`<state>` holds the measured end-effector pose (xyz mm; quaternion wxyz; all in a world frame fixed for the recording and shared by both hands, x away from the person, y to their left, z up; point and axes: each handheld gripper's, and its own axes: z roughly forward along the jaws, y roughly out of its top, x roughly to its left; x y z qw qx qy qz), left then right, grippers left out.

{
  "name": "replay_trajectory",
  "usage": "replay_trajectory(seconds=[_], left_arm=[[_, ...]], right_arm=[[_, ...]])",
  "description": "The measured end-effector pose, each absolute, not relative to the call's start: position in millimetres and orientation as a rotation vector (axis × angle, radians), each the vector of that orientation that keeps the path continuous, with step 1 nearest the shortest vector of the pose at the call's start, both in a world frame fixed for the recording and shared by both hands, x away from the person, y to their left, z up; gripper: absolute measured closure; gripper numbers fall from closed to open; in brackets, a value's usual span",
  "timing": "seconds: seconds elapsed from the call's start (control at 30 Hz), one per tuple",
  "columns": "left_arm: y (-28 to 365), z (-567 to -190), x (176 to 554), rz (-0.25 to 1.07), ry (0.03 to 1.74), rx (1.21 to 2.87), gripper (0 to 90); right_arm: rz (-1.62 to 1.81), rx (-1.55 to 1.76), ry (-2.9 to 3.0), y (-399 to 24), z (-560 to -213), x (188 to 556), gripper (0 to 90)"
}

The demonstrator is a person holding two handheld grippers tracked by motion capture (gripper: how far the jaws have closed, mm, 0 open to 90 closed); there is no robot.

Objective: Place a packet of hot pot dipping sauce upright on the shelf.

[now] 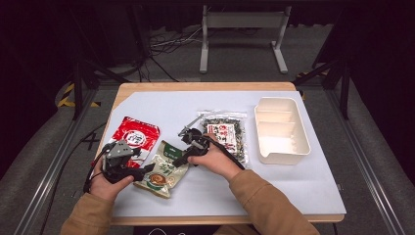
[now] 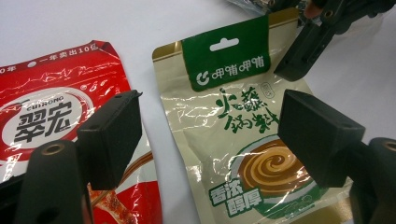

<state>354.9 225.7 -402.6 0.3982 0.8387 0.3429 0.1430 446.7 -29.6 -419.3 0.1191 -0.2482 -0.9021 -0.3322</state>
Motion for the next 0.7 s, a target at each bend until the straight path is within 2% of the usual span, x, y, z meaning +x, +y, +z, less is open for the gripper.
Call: replay_trajectory(seconds=[0.23, 0.7], left_arm=[[226, -403, 355, 0.361, 0.874, 2.122, 22.2], [226, -403, 355, 0.363, 0.869, 2.123, 22.2]], right_arm=[[-0.913, -0.667, -2.704, -25, -425, 445, 70.8], [-0.837, -0.577, -2.829, -19, -430, 443, 88.1]])
